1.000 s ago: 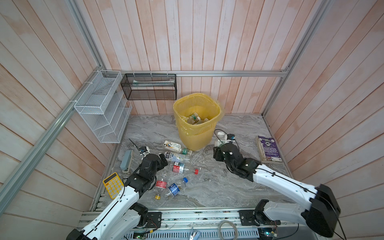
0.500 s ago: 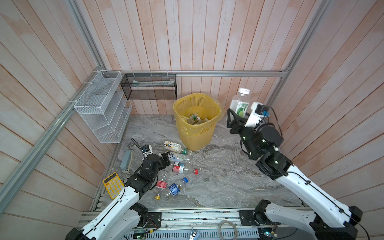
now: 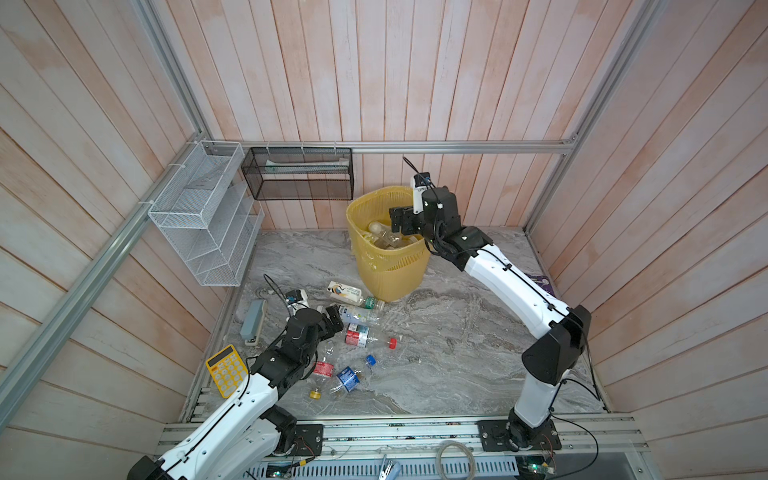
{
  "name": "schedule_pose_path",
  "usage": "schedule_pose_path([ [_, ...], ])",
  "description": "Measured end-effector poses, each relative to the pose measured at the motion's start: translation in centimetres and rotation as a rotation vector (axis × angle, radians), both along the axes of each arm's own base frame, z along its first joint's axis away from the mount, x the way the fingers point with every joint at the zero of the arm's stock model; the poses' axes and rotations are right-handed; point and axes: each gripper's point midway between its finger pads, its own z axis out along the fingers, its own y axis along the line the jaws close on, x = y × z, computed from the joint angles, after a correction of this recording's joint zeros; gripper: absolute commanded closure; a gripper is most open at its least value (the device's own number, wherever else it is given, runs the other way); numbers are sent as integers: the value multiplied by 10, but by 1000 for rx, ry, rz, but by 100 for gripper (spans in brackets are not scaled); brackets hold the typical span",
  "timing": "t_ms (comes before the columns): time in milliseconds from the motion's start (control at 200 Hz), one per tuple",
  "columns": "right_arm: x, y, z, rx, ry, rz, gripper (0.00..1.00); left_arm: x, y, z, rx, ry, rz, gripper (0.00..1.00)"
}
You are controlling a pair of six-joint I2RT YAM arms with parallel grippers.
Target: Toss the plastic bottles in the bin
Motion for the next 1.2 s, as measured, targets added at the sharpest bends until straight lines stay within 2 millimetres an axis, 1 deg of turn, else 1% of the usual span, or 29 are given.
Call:
schedule_pose_path([
  [85, -16, -16, 36, 41, -64, -13, 3, 0, -1, 1, 2, -3, -1, 0],
  [155, -34, -33, 58, 76, -113, -26, 3, -1, -1, 1, 6, -1, -1, 0],
  [200, -44, -44, 66, 95, -138, -35, 3, -1, -1, 0, 10, 0, -2, 0],
  [260, -55, -58, 66, 110, -154, -49, 3, -3, -4, 0, 21, 4, -13, 0],
  [300, -60, -65, 58, 112, -150, -59, 3, -4, -8, 1, 28, 5, -29, 0],
  [355, -62, -75, 36, 102, -124, -75, 2, -6, -19, 1, 46, 7, -68, 0],
  [395, -62, -81, 15, 91, -92, -89, 3, -7, -27, 2, 64, 8, -98, 0],
  [470, -63, -95, -36, 57, -6, -119, 3, -10, -47, 0, 111, 19, -172, 0],
  [545, -69, -117, -88, 27, 91, -163, 2, -12, -66, -5, 183, 38, -248, 0],
  [605, -78, -137, -117, 18, 145, -199, 2, -17, -79, -11, 254, 59, -310, 0],
  [640, -82, -148, -126, 21, 163, -222, 2, -19, -85, -15, 294, 73, -343, 0],
  [680, -88, -161, -132, 30, 173, -247, 2, -23, -91, -19, 338, 91, -380, 0],
  [750, -97, -179, -130, 61, 165, -286, 2, -33, -99, -23, 397, 112, -444, 0],
  [860, -107, -199, -121, 108, 134, -325, 2, -54, -112, -30, 444, 148, -543, 2],
  [950, -111, -212, -125, 125, 135, -358, 2, -75, -121, -40, 459, 201, -619, 3],
  [1015, -112, -215, -129, 131, 146, -369, 2, -88, -121, -51, 471, 263, -646, 4],
  [1085, -112, -214, -134, 135, 161, -363, 2, -98, -120, -60, 478, 334, -654, 4],
  [1200, -110, -209, -138, 142, 179, -345, 2, -114, -120, -69, 472, 419, -661, 4],
])
